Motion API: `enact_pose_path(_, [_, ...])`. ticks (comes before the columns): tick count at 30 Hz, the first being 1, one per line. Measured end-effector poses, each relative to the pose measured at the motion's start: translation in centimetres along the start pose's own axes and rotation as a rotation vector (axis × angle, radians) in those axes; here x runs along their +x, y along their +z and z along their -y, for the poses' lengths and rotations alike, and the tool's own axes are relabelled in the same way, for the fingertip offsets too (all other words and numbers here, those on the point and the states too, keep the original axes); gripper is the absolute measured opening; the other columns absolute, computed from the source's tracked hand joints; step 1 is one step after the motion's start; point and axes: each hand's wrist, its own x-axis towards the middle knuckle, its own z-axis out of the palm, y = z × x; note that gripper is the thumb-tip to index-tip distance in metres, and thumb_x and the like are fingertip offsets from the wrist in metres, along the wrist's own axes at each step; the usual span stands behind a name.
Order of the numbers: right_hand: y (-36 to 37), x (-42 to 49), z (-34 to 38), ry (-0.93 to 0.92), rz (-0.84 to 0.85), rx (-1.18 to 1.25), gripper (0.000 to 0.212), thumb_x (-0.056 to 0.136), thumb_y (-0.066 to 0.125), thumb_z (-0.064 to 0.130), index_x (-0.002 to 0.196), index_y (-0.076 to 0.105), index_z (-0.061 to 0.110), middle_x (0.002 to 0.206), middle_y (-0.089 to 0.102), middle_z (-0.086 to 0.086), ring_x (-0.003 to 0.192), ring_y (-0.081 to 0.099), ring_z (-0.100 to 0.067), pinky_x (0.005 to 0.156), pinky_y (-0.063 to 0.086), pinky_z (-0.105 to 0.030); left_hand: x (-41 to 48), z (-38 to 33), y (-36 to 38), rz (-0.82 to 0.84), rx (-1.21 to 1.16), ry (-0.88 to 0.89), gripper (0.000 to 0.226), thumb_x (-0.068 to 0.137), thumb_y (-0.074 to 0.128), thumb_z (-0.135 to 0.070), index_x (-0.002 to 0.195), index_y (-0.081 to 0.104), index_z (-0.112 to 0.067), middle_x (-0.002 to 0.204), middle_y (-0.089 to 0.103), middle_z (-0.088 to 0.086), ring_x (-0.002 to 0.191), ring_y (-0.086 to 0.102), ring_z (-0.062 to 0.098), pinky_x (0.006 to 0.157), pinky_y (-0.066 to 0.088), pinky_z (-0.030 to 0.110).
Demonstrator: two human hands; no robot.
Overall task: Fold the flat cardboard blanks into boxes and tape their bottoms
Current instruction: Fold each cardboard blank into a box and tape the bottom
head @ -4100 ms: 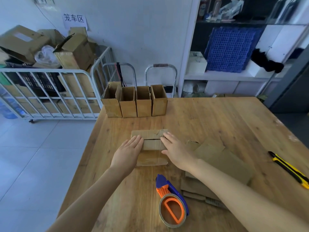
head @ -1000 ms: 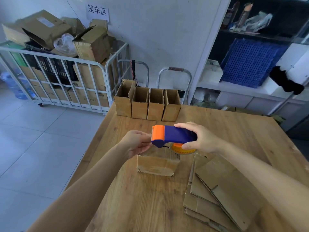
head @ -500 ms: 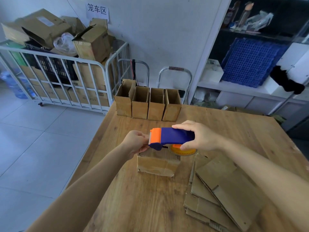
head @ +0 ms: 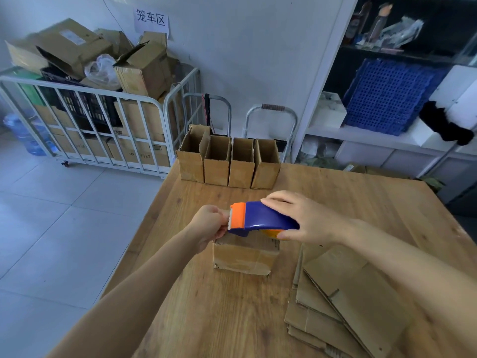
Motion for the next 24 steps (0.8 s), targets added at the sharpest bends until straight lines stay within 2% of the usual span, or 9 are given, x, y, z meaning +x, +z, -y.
enact_pose_path(2, [0.2,0.0,0.1,-0.031,0.028,-0.034,0.074,0.089,0.061,0.041,0.151,0.020,0.031,0.152,0.023,0.008,0.130,0.030,-0.010,0.107,0.034,-0.026,-0.1,0.0,-0.2,0.009,-0.012,-0.010,0.013,0.095,0.049,-0.002,0.083,0.054,-0.006,0.079,0.057,0.010,0.070,0.054,0.014,0.056,0.045,0.021])
enact_pose_path(5, [-0.5,-0.3,-0.3,0.016,0.012,0.139,0.065,0.091,0.062,0.034,0.147,0.030,0.034,0.149,0.028,0.013,0.130,0.031,-0.002,0.107,0.035,-0.026,0.0,0.1,-0.1,0.013,-0.003,-0.009,0.009,0.095,0.052,-0.005,0.087,0.057,-0.005,0.080,0.059,0.010,0.071,0.055,0.015,0.061,0.047,0.024])
enact_pose_path(10, [-1.5,-0.6,-0.9,0.023,0.020,0.217,0.060,0.087,0.066,0.032,0.142,0.041,0.035,0.143,0.036,0.016,0.126,0.035,0.001,0.102,0.034,-0.017,-0.1,0.0,0.5,-0.012,0.028,0.018,0.012,0.095,0.054,-0.009,0.084,0.057,-0.006,0.075,0.056,0.007,0.068,0.051,0.014,0.059,0.045,0.024])
enact_pose_path(16, [-2.0,-1.4,-2.4,0.106,0.001,0.253,0.061,0.083,0.073,0.028,0.137,0.047,0.036,0.136,0.037,0.022,0.120,0.035,0.006,0.097,0.029,-0.006,0.3,0.1,-0.4,0.001,-0.152,-0.083,0.010,0.097,0.050,-0.005,0.090,0.057,-0.002,0.078,0.049,0.009,0.065,0.046,0.014,0.054,0.044,0.021])
enact_pose_path(20, [-1.7,-1.2,-2.7,0.135,0.027,0.262,0.060,0.083,0.073,0.028,0.136,0.048,0.037,0.137,0.039,0.021,0.119,0.035,0.007,0.092,0.025,0.001,0.3,-0.1,-0.4,0.011,-0.351,-0.189,0.009,0.097,0.049,-0.001,0.089,0.053,-0.002,0.073,0.045,0.007,0.061,0.042,0.012,0.056,0.040,0.021])
enact_pose_path(22, [-1.4,-1.0,-2.4,0.155,0.052,0.267,0.060,0.083,0.073,0.026,0.137,0.047,0.037,0.140,0.039,0.018,0.118,0.035,0.007,0.090,0.026,0.002,0.5,0.5,-0.6,0.031,-0.325,-0.124,0.014,0.095,0.050,0.000,0.082,0.054,-0.004,0.070,0.045,0.006,0.060,0.043,0.013,0.057,0.040,0.023])
enact_pose_path(24, [-1.4,-0.5,-2.1,0.155,0.069,0.248,0.060,0.083,0.072,0.026,0.137,0.047,0.035,0.142,0.040,0.015,0.119,0.037,0.003,0.091,0.028,-0.001,0.7,0.7,-0.5,-0.052,-0.143,-0.047,0.011,0.092,0.054,-0.003,0.081,0.057,-0.004,0.070,0.051,0.005,0.063,0.048,0.015,0.059,0.044,0.025])
